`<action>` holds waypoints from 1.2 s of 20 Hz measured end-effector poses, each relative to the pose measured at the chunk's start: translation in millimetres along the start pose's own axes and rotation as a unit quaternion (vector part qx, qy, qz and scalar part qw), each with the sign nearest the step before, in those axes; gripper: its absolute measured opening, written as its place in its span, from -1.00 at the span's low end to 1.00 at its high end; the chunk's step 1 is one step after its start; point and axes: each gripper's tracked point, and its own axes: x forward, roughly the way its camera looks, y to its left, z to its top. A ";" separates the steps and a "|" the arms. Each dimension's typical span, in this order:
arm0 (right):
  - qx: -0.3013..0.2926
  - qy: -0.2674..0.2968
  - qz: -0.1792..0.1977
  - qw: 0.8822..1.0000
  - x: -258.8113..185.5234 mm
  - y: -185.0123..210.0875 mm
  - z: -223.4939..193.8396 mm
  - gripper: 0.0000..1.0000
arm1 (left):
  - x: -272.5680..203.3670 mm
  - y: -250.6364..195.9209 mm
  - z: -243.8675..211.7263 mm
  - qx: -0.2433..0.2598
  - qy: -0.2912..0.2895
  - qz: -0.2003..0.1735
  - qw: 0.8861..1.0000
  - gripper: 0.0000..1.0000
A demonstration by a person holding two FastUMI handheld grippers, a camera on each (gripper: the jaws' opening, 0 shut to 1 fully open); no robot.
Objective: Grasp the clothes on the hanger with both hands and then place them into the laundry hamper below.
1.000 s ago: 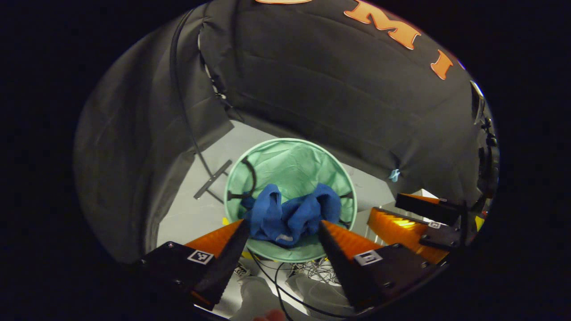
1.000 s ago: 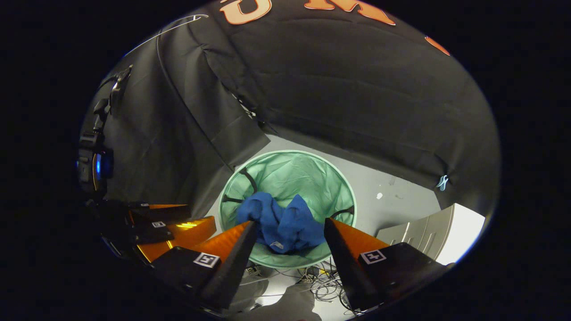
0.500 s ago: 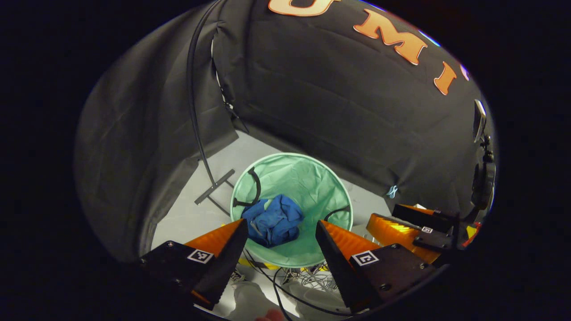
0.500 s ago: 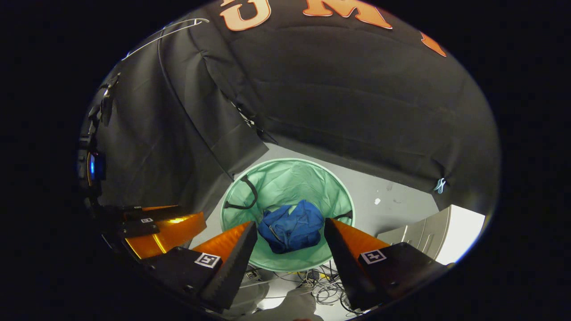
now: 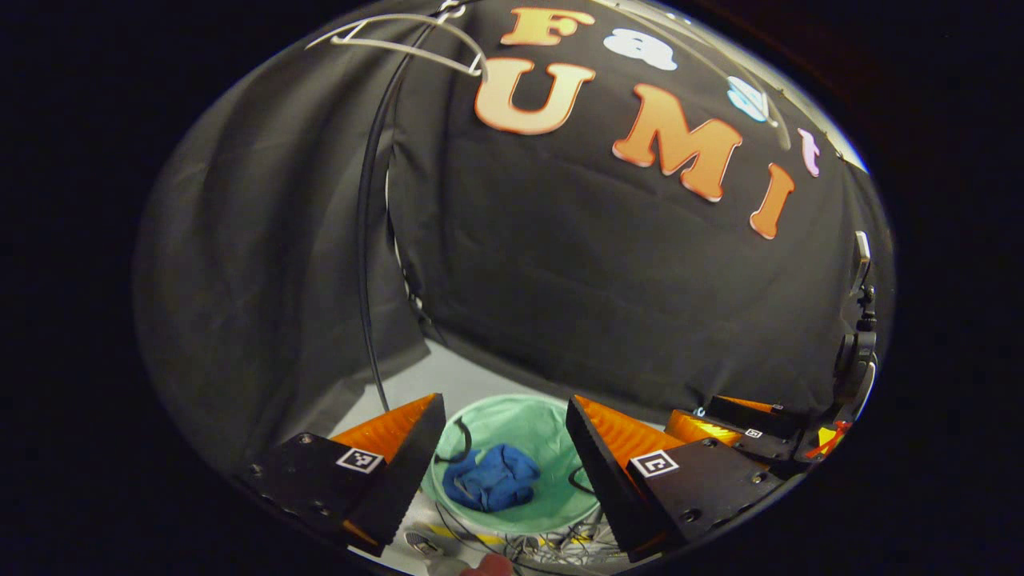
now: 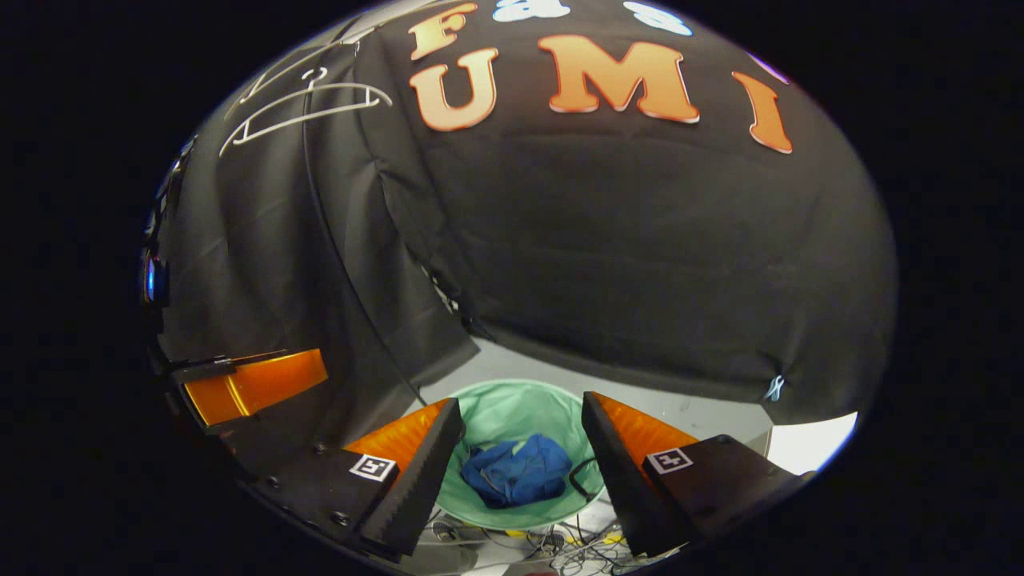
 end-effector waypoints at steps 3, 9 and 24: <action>-0.004 -0.064 0.001 0.998 -28.2 2.4 58.5 0.97 | -23.4 -8.1 54.4 0.014 -0.067 -0.001 0.998 0.94; 0.015 -0.168 0.009 0.986 -66.9 -3.5 138.3 0.95 | -83.1 -14.1 144.3 0.026 -0.206 -0.003 0.978 0.91; -0.029 -0.345 -0.018 0.938 -226.9 -10.0 233.4 0.95 | -203.3 0.4 232.4 0.026 -0.361 0.043 0.931 0.83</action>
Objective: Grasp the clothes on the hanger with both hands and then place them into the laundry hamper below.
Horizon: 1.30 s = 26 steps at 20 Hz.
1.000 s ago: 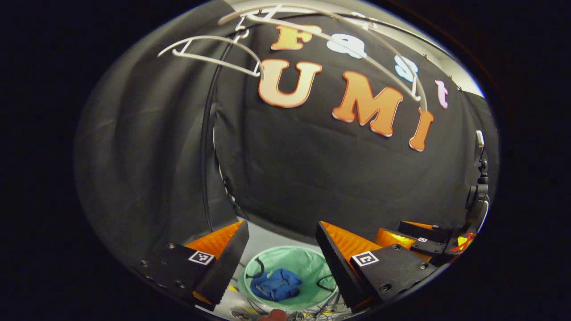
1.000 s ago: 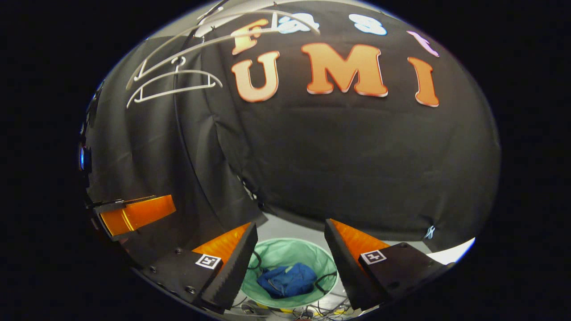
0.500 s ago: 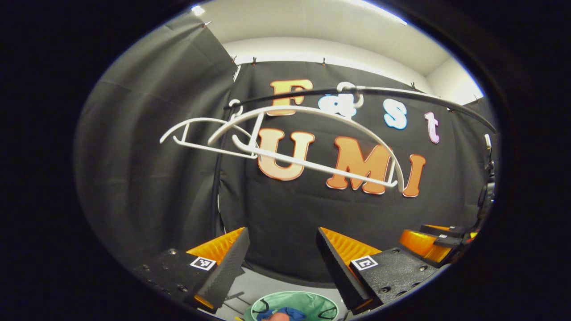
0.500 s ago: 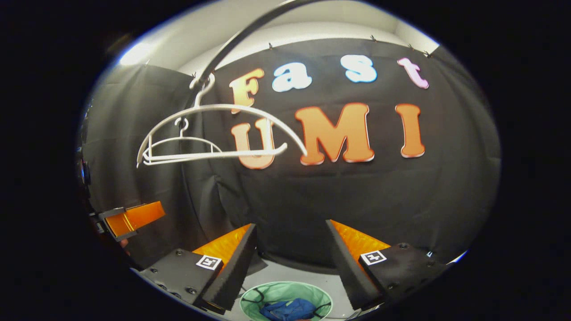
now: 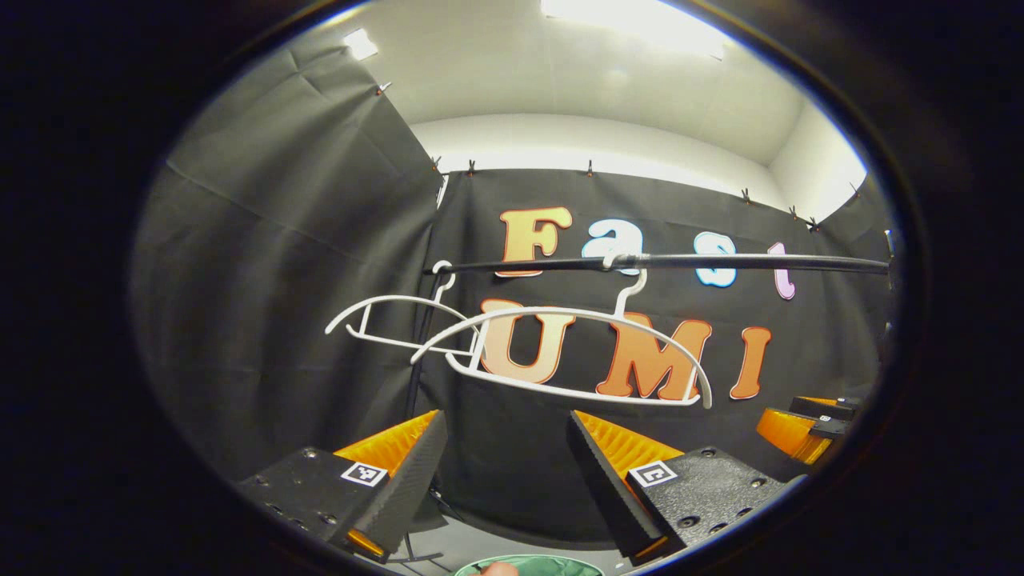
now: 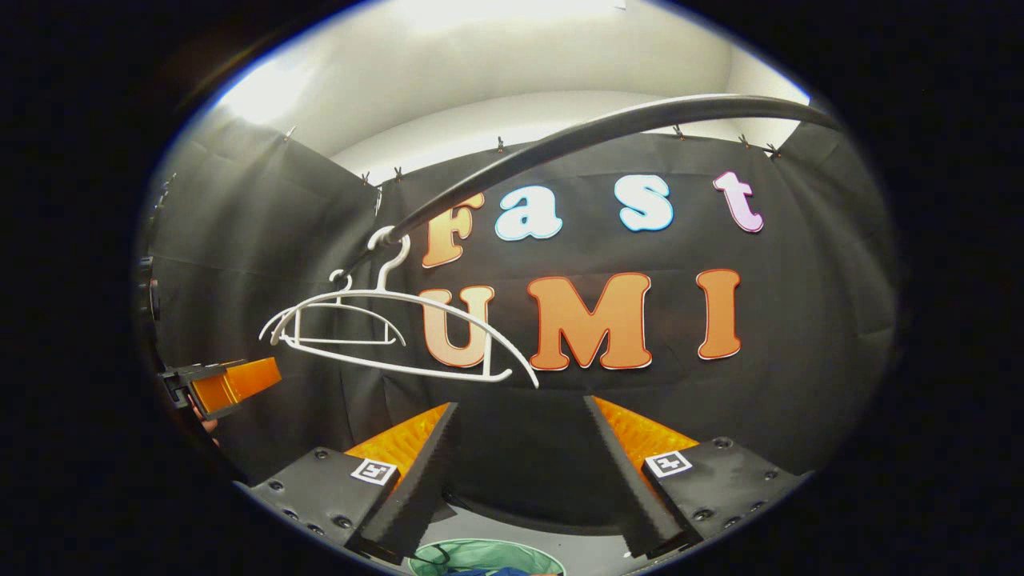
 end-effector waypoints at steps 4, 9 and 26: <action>0.018 -0.004 -0.004 1.000 -10.2 -5.3 0.4 0.93 | -8.3 -3.7 1.0 -0.003 -0.002 0.004 1.000 0.83; 0.015 -0.007 -0.012 1.000 -15.9 -11.6 10.3 0.94 | -9.8 -4.9 -1.2 -0.006 -0.002 0.011 1.000 0.83; 0.020 -0.003 -0.006 1.000 0.1 -9.7 14.8 0.94 | -11.5 -18.9 -0.4 0.005 -0.006 0.001 1.000 0.89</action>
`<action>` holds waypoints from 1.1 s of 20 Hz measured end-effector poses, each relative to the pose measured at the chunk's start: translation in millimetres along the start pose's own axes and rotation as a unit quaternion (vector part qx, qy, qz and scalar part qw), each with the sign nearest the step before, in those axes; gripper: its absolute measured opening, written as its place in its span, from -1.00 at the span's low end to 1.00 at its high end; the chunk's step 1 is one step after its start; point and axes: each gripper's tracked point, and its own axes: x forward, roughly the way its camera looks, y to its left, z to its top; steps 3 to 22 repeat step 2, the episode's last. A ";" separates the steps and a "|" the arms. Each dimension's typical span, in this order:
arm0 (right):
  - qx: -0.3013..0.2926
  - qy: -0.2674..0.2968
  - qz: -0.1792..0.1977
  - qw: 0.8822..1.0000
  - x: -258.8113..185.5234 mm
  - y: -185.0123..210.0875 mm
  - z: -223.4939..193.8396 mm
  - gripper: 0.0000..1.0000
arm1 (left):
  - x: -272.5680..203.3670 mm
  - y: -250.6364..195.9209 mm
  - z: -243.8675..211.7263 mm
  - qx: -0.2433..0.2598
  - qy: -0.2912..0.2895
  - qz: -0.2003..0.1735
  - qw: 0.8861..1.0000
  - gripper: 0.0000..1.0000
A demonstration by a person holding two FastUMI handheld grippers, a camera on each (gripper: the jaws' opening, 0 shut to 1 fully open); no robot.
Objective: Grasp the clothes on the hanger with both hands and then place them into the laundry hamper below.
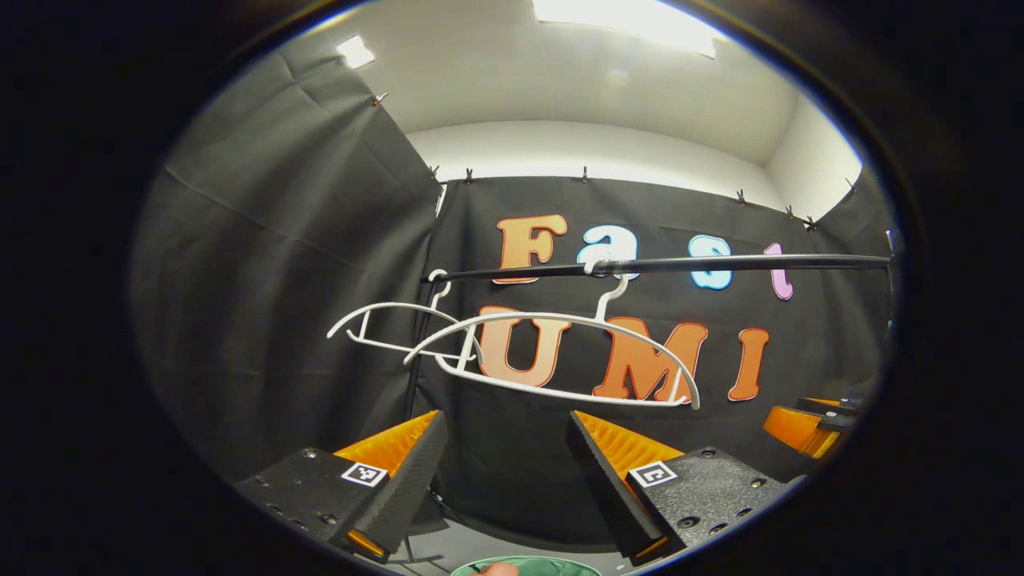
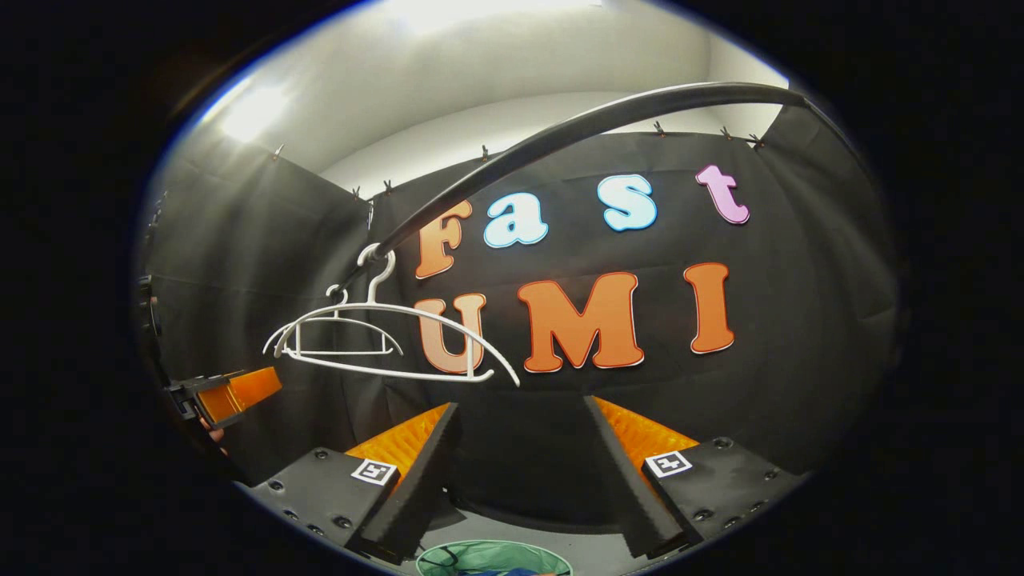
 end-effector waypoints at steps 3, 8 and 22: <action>-0.001 -0.002 -0.001 1.000 -0.8 -0.7 0.7 0.94 | -1.1 0.6 -1.4 -0.001 0.002 0.000 1.000 0.89; -0.001 -0.002 -0.001 1.000 -0.8 -0.7 0.7 0.94 | -1.1 0.6 -1.4 -0.001 0.002 0.000 1.000 0.89; -0.001 -0.002 -0.001 1.000 -0.8 -0.7 0.7 0.94 | -1.1 0.6 -1.4 -0.001 0.002 0.000 1.000 0.89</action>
